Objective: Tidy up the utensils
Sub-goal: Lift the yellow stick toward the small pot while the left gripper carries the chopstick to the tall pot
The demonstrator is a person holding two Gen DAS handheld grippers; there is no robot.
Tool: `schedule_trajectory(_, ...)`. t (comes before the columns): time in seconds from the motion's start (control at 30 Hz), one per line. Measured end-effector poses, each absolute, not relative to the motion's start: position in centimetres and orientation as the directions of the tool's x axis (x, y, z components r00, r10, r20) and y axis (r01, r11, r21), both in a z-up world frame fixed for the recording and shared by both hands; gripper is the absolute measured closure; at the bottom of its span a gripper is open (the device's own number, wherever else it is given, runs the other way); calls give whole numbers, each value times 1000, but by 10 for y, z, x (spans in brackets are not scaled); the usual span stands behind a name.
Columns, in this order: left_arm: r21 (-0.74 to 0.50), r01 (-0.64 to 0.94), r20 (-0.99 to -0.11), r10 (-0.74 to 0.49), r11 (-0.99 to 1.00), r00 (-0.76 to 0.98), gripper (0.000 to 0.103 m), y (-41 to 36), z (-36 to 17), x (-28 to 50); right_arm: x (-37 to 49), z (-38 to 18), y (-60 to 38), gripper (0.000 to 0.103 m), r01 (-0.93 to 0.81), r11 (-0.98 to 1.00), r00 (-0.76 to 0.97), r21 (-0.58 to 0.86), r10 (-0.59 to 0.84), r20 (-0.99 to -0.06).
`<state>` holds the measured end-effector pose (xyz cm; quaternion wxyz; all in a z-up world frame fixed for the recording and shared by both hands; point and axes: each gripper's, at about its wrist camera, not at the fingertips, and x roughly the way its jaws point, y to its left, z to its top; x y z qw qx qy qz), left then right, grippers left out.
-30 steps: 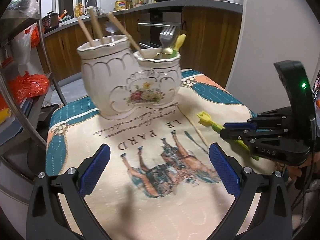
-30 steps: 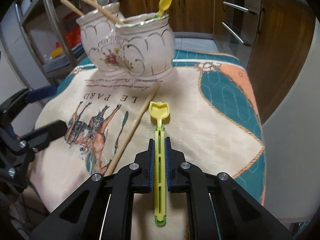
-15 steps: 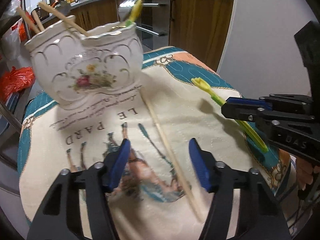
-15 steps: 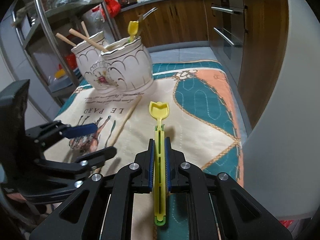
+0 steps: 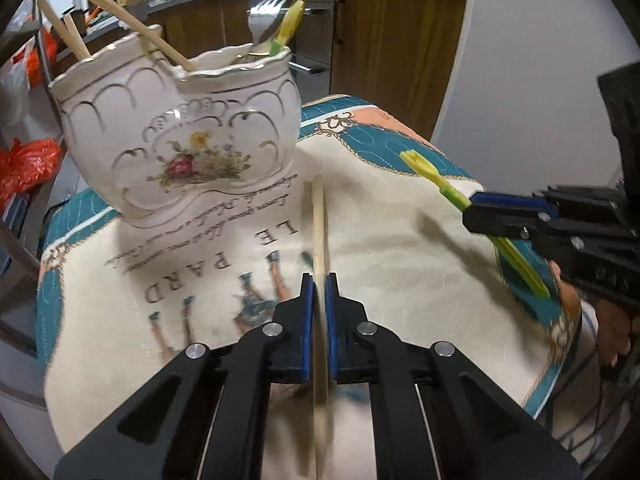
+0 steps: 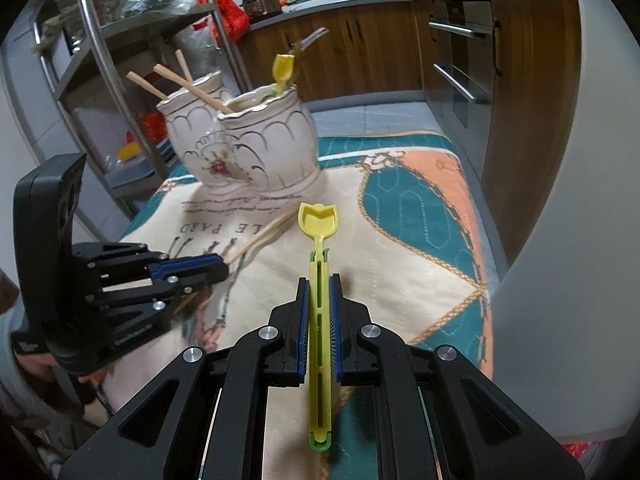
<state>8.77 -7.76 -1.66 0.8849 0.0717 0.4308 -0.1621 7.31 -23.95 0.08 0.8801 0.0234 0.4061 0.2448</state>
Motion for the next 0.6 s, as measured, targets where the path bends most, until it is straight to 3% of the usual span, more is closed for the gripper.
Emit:
schedule_trajectory(0.27,-23,360,-725,-263,933,637,97,-29,15,60,71,13,-220,92,-443,864,561,240,476,-677)
schedule_trajectory(0.6,-24,368,-520,-326,930,790,97,23,87,24,81,69,-198,92,-506,833,643,225,538,-545)
